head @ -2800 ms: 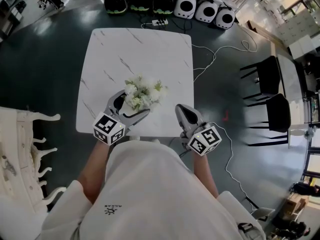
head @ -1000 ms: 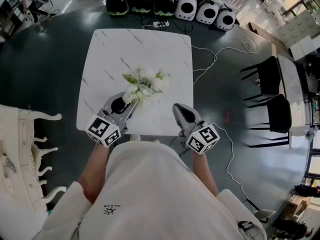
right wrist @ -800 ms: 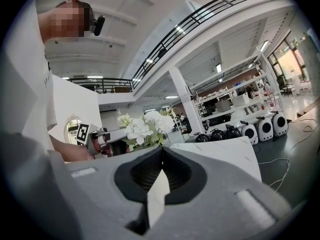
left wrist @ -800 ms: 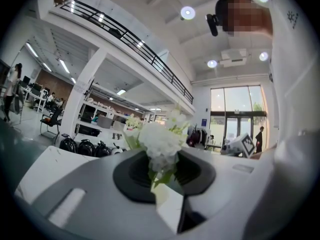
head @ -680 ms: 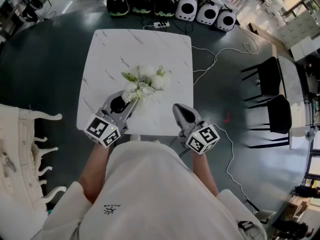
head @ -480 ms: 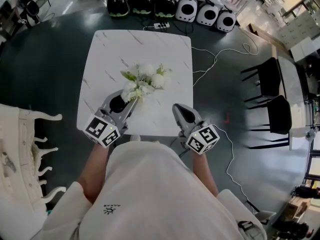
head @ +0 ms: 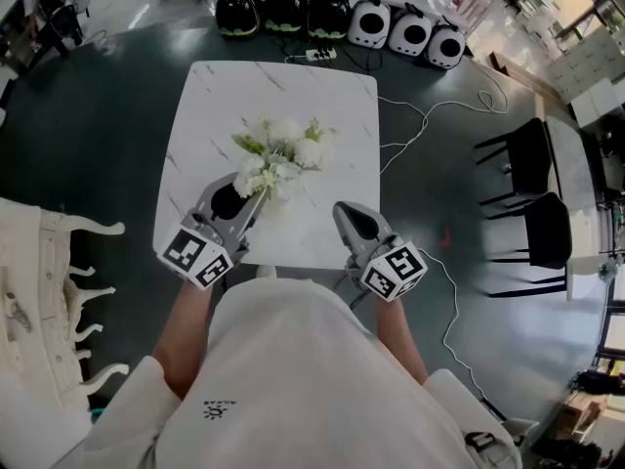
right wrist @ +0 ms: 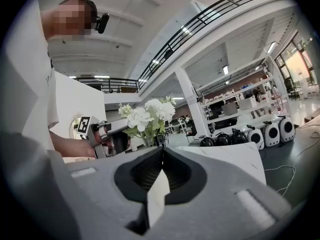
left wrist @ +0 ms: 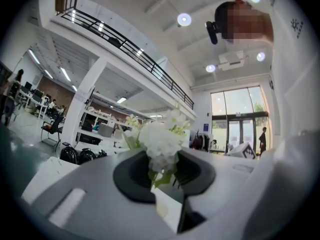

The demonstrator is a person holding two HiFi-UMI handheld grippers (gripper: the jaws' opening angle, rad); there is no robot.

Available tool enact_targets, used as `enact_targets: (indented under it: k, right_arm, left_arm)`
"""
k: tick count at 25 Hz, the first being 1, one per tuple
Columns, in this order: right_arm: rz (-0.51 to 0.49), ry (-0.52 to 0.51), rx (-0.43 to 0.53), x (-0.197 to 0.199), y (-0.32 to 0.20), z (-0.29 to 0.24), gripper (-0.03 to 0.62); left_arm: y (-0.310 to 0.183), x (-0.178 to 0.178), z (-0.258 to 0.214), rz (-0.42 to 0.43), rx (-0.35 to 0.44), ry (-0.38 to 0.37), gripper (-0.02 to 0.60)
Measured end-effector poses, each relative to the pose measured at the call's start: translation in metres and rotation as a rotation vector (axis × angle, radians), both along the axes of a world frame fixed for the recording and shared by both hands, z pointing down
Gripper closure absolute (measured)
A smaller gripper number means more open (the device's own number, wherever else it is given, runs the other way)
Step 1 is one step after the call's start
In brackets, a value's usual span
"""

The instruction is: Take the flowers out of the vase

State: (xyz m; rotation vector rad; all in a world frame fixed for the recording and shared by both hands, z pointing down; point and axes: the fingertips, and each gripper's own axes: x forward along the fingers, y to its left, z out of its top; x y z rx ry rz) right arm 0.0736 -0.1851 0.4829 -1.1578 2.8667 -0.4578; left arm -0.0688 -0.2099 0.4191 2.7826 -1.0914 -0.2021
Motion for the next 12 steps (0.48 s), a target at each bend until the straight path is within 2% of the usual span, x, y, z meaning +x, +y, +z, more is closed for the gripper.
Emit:
enact_targets:
  k: [12]
  right_arm:
    - [-0.032,-0.020,0.005,-0.005,0.003,-0.004,0.594]
  left_arm:
    - [0.008,-0.006,-0.037,-0.029,0.045,0.034,0.511]
